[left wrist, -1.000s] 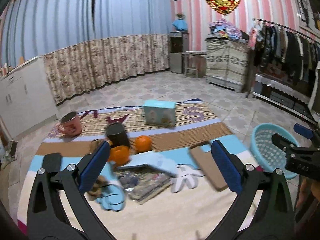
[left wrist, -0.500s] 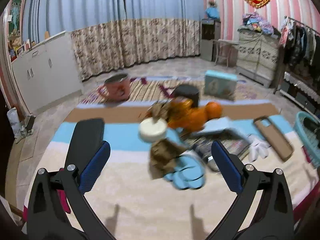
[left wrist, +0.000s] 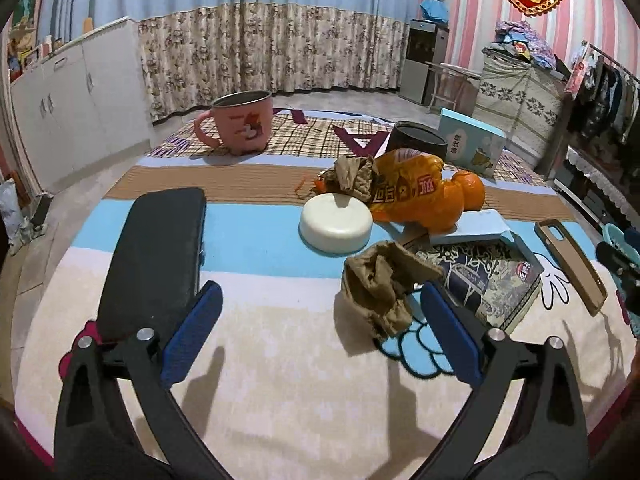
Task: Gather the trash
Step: 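Grasp the brown cloth with the left tool while the right tool grasps the white paper slip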
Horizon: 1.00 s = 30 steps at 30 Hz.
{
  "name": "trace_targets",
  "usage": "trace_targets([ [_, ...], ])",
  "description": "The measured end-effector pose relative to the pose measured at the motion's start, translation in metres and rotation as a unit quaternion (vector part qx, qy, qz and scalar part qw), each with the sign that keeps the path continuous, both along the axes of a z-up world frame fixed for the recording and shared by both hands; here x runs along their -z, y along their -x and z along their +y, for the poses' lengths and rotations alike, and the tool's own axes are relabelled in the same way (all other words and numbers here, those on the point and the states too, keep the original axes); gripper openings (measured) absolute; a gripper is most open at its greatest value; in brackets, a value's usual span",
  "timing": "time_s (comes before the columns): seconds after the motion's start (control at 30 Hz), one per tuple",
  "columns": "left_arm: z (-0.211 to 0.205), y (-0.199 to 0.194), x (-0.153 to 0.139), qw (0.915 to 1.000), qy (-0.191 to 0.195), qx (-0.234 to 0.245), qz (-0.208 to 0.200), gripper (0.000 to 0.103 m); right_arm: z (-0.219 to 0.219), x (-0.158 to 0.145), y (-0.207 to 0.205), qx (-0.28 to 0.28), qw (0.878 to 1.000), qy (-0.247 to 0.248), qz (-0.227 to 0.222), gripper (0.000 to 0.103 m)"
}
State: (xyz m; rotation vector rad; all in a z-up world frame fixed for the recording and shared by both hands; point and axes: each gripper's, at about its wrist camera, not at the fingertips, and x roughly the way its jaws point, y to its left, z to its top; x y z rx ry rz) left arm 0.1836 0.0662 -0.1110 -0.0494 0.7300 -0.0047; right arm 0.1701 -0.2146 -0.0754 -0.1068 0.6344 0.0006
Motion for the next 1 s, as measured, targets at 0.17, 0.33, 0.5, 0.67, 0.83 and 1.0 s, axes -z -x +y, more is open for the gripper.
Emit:
trace_targets([
  [0.17,-0.017,-0.017,0.005,0.9989,-0.016,0.042,0.017,0.072,0.016,0.007,-0.013,-0.011,1.000,0.003,0.015,0.098],
  [0.33,-0.032,-0.020,0.013,0.9961,-0.024,0.077,0.035,0.042,0.034,0.013,-0.024,-0.026,0.999,0.008,0.029,0.098],
  [0.5,-0.027,-0.018,0.010,0.9965,-0.011,0.077,0.030,0.038,0.051,0.021,-0.035,-0.042,0.998,0.011,0.048,0.098],
  [0.67,-0.012,-0.012,-0.003,0.9980,-0.019,0.059,0.016,0.038,0.070,0.030,-0.047,-0.050,0.996,0.036,0.064,0.098],
  [0.83,0.006,-0.010,-0.020,0.9988,-0.041,0.028,-0.004,0.038,0.074,0.035,-0.057,-0.050,0.995,0.042,0.074,0.098],
  [1.0,0.024,-0.015,-0.029,0.9994,-0.031,0.010,-0.010,0.038,0.077,0.041,-0.063,-0.054,0.994,0.050,0.081,0.092],
])
